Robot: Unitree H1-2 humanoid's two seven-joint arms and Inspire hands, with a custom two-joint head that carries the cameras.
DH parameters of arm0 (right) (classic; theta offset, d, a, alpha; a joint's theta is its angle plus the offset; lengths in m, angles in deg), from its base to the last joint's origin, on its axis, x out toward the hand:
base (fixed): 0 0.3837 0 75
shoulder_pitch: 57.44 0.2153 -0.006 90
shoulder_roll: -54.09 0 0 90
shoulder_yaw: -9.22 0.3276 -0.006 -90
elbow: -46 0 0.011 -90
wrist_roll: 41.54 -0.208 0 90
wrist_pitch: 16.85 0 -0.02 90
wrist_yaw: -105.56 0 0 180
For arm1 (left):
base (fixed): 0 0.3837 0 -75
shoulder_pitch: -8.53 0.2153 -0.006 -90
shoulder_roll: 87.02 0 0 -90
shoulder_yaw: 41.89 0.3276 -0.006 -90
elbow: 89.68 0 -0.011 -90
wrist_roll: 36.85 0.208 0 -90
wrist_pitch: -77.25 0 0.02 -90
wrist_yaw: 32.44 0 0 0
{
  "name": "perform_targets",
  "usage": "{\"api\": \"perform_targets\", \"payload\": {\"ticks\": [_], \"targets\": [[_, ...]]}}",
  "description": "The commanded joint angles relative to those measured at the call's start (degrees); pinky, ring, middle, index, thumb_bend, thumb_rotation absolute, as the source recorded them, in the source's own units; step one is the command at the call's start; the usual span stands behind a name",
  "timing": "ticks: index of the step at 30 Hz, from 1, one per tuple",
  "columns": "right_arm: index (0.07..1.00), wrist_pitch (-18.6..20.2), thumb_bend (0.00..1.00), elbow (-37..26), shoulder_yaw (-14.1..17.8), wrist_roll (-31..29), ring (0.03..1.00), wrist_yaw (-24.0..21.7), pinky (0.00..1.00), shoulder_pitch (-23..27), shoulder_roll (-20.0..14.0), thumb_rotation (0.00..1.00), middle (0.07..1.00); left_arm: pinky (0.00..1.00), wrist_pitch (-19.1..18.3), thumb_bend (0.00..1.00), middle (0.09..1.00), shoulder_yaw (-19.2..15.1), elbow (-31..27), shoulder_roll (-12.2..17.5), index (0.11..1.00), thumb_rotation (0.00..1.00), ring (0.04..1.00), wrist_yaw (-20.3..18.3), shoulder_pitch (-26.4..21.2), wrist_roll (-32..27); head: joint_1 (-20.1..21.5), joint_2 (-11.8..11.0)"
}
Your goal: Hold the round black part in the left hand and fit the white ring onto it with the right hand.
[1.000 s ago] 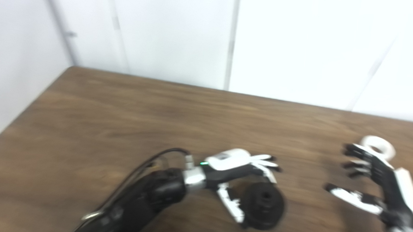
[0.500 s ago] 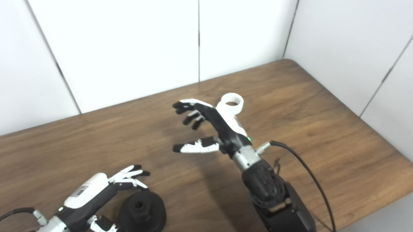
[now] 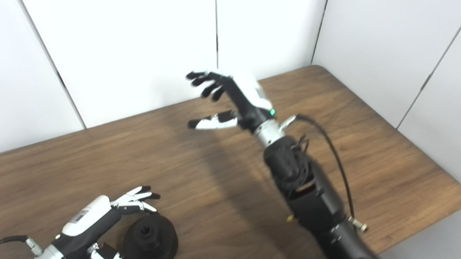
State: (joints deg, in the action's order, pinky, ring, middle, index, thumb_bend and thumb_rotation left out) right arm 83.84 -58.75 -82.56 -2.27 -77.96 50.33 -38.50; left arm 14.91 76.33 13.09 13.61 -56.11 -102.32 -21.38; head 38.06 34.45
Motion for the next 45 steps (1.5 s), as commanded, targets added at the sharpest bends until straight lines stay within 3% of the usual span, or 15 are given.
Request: {"api": "perform_targets", "payload": {"ticks": [1,8,13,18,31,40,45], "targets": [[0.744,1.2,0.64,-0.5,-0.3,3.7,0.639,-1.2,0.51,3.7,-2.6,0.27,0.726,0.82,-2.7,0.52,0.902,0.6,1.5,2.7,0.491,0.07,0.979,-3.7,1.6,2.7,0.1,0.0],[0.755,4.2,0.65,3.5,-0.9,6.6,0.748,-6.3,0.6,7.5,-9.0,0.34,0.782,0.81,-2.2,0.52,0.9,0.4,1.9,2.8,0.492,0.07,0.973,-3.8,1.7,2.2,-0.2,-0.3],[0.769,7.5,0.7,5.5,-2.6,6.7,0.835,-14.8,0.67,9.9,-13.2,0.4,0.83,0.81,-2.1,0.52,0.897,0.2,1.4,3.2,0.492,0.07,0.966,-4.0,1.9,2.0,-0.1,-0.6],[0.748,10.2,0.75,5.5,-5.7,8.9,0.862,-21.9,0.81,11.6,-16.7,0.44,0.843,0.81,-2.1,0.52,0.9,0.2,1.4,3.2,0.492,0.07,0.971,-4.2,2.0,2.0,0.1,-0.8],[0.805,11.8,0.77,12.2,-7.5,7.9,0.92,-28.9,0.98,14.7,-20.3,0.49,0.865,0.81,-2.5,0.52,0.901,0.0,0.6,3.2,0.492,0.07,0.97,-4.4,2.5,2.7,-0.2,-0.8],[0.865,14.5,0.92,16.3,-8.1,5.5,0.974,-33.7,1.0,17.2,-21.5,0.46,0.92,0.82,-2.3,0.52,0.904,-0.2,0.9,3.2,0.492,0.07,0.977,-4.8,2.5,2.0,-0.2,-0.8],[0.889,14.7,0.97,17.7,-8.3,4.6,0.98,-34.0,1.0,17.6,-21.8,0.42,0.934,0.81,-2.1,0.52,0.9,-0.3,0.6,3.2,0.492,0.07,0.966,-4.8,2.6,1.8,-1.1,-0.5]]}}
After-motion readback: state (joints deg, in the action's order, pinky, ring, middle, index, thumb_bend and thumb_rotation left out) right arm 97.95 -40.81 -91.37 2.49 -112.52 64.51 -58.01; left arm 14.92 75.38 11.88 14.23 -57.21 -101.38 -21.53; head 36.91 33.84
